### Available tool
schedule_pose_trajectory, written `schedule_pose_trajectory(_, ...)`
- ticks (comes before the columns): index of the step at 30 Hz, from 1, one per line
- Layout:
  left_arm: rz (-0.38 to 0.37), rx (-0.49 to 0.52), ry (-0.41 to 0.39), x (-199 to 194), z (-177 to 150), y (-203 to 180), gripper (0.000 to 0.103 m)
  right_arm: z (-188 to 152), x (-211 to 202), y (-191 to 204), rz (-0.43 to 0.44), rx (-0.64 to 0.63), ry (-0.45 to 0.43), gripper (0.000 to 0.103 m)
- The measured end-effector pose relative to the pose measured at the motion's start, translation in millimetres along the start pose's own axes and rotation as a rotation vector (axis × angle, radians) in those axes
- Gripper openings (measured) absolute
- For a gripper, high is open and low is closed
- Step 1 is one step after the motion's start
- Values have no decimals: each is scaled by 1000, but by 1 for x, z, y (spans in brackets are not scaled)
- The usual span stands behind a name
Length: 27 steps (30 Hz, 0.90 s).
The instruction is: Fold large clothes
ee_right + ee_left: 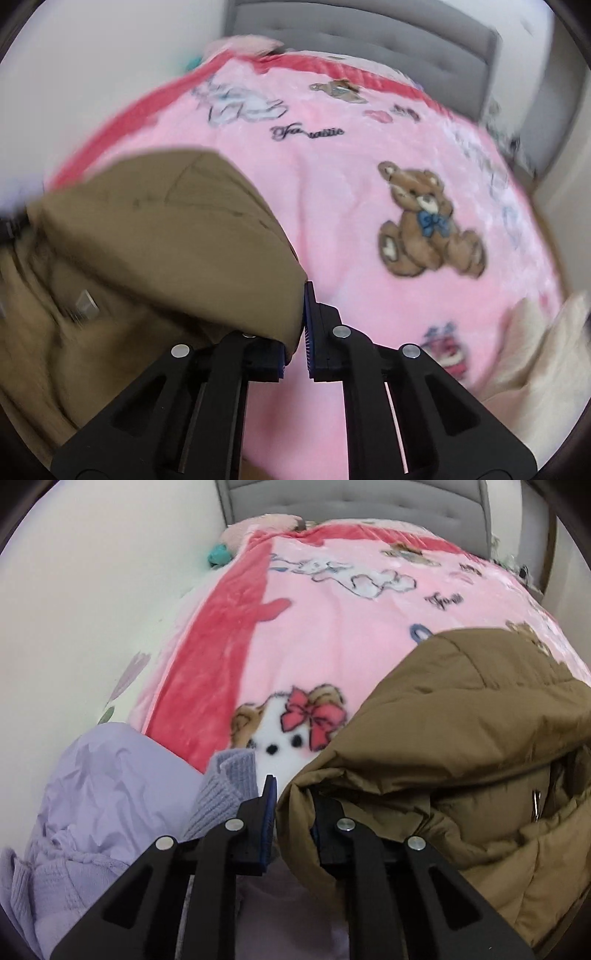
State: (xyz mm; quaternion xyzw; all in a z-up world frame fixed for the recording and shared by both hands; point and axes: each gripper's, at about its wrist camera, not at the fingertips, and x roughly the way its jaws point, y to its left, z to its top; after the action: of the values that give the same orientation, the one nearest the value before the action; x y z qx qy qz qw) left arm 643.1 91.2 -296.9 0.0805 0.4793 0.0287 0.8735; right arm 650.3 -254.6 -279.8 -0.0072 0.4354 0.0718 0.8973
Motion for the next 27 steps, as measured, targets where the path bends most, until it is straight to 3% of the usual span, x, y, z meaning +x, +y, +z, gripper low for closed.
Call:
schedule_pose_trajectory(1, -3, 3, -18, -4, 0, -1, 16, 3, -5, -8, 79, 89, -22, 12)
schedule_pose_trajectory(2, -16, 2, -35, -8, -1, -1, 16, 3, -9, -10, 117, 145, -35, 21)
schedule_pose_trajectory(3, -21, 1, -37, -10, -2, 0, 17, 5, -12, -11, 143, 180, -31, 39)
schedule_pose_trajectory(5, -30, -13, -16, -10, -1, 3, 18, 7, -13, -1, 128, 178, 12, 57)
schedule_pose_trajectory(8, -30, -36, -28, -14, 0, 6, 22, 1, -11, 22, 50, 98, 60, 57)
schedule_pose_trajectory(14, -16, -21, -24, -13, -4, 2, 22, -11, -10, 73, -178, -100, 73, 57)
schedule_pose_trajectory(17, -25, -40, -22, -12, -6, 4, 22, -6, 4, 82, -256, -108, 93, 57)
schedule_pose_trajectory(18, -26, -47, -24, -12, -6, 5, 22, -1, 11, 80, -249, -73, 111, 58)
schedule_pose_trajectory(23, -39, -65, -27, -12, -7, 5, 22, 23, 27, 59, -31, 208, 172, 65)
schedule_pose_trajectory(24, -38, -65, -29, -12, -8, 5, 22, 27, 30, 57, -23, 231, 178, 65)
schedule_pose_trajectory(26, -30, -71, -20, -10, -8, 5, 22, 30, 42, 62, -91, 182, 222, 62)
schedule_pose_trajectory(27, -27, -73, -12, -8, -8, 4, 22, 30, 51, 64, -138, 138, 255, 50)
